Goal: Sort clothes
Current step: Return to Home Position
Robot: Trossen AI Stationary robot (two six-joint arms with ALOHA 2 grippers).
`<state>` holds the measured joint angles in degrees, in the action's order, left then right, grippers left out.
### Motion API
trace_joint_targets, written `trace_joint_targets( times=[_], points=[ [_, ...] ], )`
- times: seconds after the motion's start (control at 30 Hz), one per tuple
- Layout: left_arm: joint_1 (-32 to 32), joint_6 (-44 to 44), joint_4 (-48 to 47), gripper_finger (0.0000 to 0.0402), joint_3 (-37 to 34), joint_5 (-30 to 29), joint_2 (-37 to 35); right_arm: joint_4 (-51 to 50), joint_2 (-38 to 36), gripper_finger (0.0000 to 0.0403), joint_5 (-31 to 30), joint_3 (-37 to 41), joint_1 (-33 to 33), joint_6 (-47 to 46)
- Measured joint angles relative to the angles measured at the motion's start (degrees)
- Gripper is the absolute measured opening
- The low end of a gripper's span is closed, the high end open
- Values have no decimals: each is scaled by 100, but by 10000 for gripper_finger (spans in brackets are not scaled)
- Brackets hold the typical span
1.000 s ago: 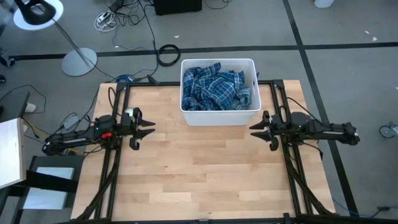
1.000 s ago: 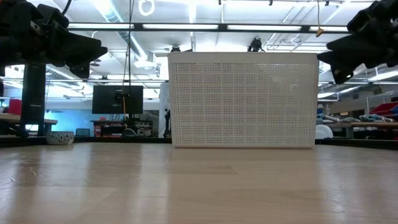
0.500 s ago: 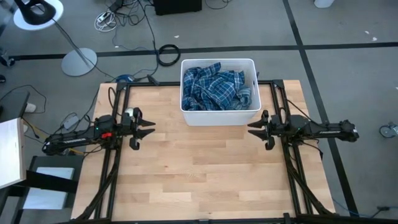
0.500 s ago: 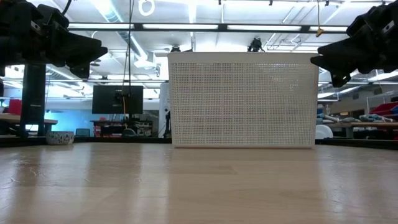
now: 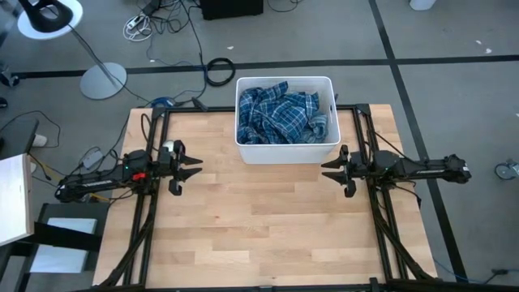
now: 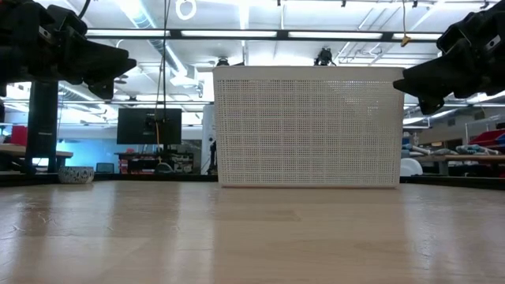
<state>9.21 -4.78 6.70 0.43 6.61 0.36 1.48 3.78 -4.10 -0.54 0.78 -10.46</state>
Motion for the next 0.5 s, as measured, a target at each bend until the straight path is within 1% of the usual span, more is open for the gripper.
trace_joint_targets(
  times=[0.27,0.37,0.43,0.5],
  points=[
    [1,0,2,131,0,8,2,4,5,146,4,2,0,2],
    [0,0,2,131,0,8,0,-2,8,146,1,4,0,-184],
    [0,0,0,131,0,8,2,-4,41,146,-68,-3,-3,-240],
    [0,0,2,131,0,7,2,-14,118,146,-282,-14,-22,-211]
  ],
)
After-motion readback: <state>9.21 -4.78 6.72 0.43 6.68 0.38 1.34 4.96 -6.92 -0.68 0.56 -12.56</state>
